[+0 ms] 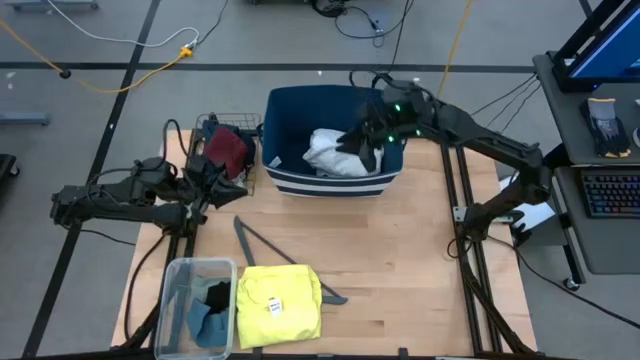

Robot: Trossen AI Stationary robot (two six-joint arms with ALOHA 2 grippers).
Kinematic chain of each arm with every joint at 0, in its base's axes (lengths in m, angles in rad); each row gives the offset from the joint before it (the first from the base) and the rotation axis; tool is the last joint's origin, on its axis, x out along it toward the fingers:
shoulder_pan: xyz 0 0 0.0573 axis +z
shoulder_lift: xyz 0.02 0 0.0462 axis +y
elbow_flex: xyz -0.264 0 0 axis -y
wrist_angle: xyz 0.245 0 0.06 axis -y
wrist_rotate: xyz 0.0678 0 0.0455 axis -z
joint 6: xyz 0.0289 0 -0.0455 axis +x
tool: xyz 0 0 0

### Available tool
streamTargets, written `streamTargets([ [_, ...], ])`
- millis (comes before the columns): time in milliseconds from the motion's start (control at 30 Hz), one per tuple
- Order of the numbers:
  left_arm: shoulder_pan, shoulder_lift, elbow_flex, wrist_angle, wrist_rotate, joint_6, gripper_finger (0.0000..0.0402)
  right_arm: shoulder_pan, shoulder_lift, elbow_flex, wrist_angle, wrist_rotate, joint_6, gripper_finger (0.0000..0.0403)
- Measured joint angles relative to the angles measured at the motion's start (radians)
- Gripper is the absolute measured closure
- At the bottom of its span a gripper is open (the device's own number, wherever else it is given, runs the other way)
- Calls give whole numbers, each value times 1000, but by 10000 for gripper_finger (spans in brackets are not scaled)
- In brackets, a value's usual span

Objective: Pick & Place Cloths
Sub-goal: Put the yellow shirt into the blue laundry bin

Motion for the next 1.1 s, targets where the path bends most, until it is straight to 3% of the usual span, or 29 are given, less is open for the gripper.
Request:
streamTargets([
  [267, -82, 80, 6, -1, 2, -6, 399, 252, -60, 0, 4, 223, 24, 351],
  [467, -182, 171, 61, -10, -15, 18, 400, 380, -93, -1, -19, 377, 45, 398],
  [700, -285, 305, 172, -142, -96, 31, 401, 442, -162, -1, -142, 376, 21, 401],
  [867, -329, 415, 286, -275, -169, 38, 401, 462, -208, -3, -192, 279, -21, 401],
  [1100, -365, 607, 470, -418, -251, 20, 401, 482, -317, -134, -178, 269, -53, 402],
])
